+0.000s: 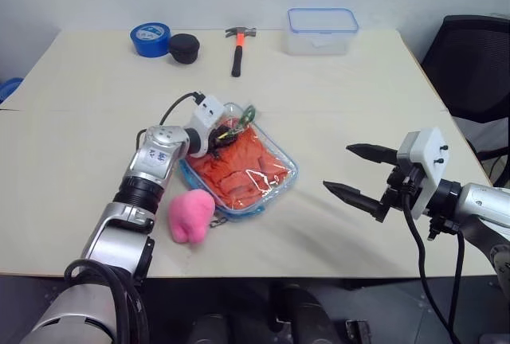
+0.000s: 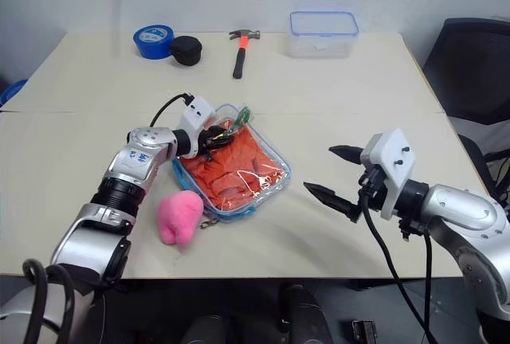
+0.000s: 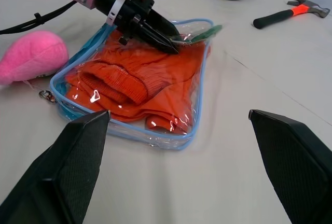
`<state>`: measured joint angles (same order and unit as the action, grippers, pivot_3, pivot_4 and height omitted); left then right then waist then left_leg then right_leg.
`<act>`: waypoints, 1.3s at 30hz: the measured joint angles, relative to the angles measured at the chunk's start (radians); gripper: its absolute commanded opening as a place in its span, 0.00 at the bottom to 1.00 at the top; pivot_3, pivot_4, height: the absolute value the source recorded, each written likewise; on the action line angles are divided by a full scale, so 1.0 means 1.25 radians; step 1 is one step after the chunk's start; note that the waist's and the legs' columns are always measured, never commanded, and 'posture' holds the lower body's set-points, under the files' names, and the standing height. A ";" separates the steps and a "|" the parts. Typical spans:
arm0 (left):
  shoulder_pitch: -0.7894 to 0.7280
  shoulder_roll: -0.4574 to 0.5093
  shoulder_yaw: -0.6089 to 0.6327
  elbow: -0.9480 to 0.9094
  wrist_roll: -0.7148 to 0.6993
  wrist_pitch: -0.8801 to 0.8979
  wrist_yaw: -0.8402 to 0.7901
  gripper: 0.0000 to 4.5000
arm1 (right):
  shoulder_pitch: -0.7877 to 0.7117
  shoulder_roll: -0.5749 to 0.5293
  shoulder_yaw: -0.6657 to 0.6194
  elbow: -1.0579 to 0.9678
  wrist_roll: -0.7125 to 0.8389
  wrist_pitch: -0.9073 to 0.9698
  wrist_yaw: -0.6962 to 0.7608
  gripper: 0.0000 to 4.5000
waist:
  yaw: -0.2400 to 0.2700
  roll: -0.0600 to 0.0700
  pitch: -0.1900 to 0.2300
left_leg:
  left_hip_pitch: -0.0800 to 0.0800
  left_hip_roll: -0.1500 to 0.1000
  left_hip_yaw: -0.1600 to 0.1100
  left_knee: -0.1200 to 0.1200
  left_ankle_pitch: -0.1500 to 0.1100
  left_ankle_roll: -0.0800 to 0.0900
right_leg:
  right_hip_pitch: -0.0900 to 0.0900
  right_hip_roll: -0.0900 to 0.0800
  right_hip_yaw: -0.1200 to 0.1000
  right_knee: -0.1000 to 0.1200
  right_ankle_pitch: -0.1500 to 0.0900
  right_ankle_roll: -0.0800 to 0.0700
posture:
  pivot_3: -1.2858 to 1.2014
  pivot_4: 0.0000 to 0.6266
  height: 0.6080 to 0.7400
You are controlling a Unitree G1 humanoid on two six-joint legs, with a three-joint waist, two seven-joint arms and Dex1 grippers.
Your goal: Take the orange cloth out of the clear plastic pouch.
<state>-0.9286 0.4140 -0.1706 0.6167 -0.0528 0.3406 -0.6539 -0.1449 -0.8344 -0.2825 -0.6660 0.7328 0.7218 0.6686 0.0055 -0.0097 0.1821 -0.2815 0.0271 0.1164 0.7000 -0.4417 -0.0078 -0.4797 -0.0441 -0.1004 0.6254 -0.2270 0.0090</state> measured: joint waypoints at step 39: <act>0.359 0.473 0.518 -0.078 -0.117 0.268 0.165 0.85 | -0.193 0.028 0.275 0.142 -0.161 -0.132 0.192 1.00 | -0.004 -0.008 -0.002 | 0.000 0.004 -0.005 0.000 -0.001 -0.001 | -0.002 -0.002 -0.006 -0.001 0.000 -0.002 | 0.52 0.24 1.00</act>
<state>-0.4793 1.0057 0.4770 0.5186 -0.1993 0.6761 -0.4477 -0.3859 -0.8000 0.0616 -0.4891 0.5315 0.5572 0.9082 -0.0001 -0.0195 0.1796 -0.2818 0.0316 0.1107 0.7006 -0.4424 -0.0092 -0.4826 -0.0460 -0.1083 0.6245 -0.2275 0.0060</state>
